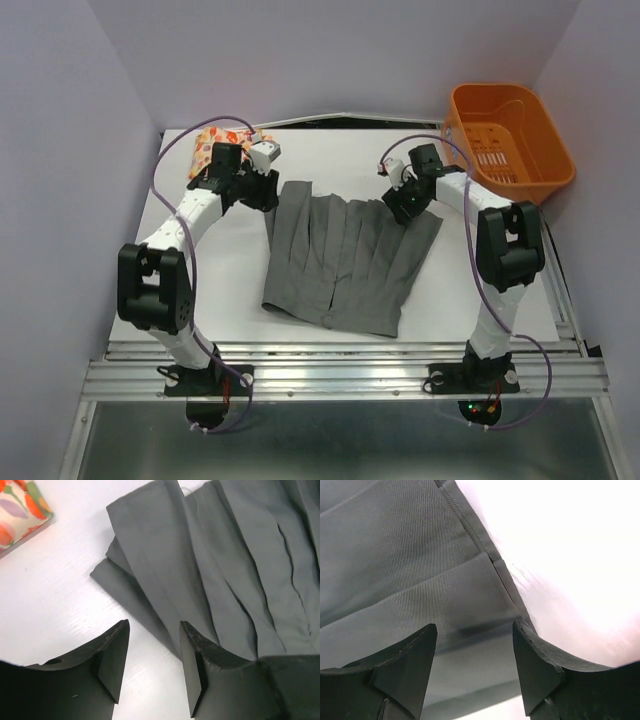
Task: Fold and stack the skirts
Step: Flatten the skirt out
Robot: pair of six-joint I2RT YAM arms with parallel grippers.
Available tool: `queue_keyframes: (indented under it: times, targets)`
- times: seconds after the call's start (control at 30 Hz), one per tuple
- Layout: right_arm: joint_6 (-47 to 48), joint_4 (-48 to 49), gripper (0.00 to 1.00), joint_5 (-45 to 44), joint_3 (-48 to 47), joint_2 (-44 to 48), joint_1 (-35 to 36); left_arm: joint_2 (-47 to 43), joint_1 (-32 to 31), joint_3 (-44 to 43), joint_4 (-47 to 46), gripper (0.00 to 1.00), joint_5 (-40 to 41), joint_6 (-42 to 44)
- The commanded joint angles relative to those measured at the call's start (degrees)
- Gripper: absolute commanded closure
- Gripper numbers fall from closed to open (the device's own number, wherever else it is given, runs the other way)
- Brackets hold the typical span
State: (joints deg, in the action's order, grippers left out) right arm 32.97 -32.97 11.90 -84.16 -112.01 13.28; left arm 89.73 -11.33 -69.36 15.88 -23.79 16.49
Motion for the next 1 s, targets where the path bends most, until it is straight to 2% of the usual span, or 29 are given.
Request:
queue_keyframes:
  times: [0.0, 0.13, 0.43, 0.6, 0.73, 0.8, 0.87, 0.9, 0.93, 0.97]
  targets:
    - [-0.1, 2.8, 0.32, -1.7, -0.7, -2.2, 1.3, 6.5, -0.7, -6.4, -4.6, 0.45, -4.9, -6.4]
    - [1.0, 3.0, 0.32, -1.6, 0.0, -3.6, 1.3, 12.5, -0.7, -7.9, -6.6, 0.43, -7.6, -8.3]
    - [3.1, 3.3, 0.32, -2.9, 2.6, -4.5, 1.3, 14.2, -0.5, -5.6, -12.4, 0.37, 0.3, -13.8]
    - [3.0, 3.6, 0.32, -3.6, 2.8, -5.4, 1.3, 14.1, -0.4, -3.1, -14.9, 0.37, 2.0, -13.4]
    - [3.3, 3.7, 0.32, -4.4, 2.7, -6.0, 1.3, 17.7, -0.4, -4.5, -13.9, 0.41, 1.5, -14.3]
    - [3.5, 3.9, 0.32, -5.0, 2.8, -6.3, 1.3, 18.8, -0.4, -5.6, -12.9, 0.45, -0.2, -14.4]
    - [3.7, 3.9, 0.33, -5.3, 2.7, -6.5, 1.3, 19.4, -0.3, -5.9, -12.7, 0.56, -1.3, -14.6]
    - [3.7, 3.8, 0.33, -5.7, 2.7, -6.5, 1.3, 19.3, -0.3, -5.7, -12.6, 0.62, -2.4, -14.6]
    - [3.9, 3.8, 0.33, -5.7, 2.8, -6.5, 1.3, 17.9, 0.1, -5.3, -12.6, 0.77, -2.6, -14.7]
    - [4.0, 3.8, 0.33, -6.0, 2.8, -6.4, 1.3, 17.1, 0.4, -4.1, -12.7, 0.83, -3.4, -14.9]
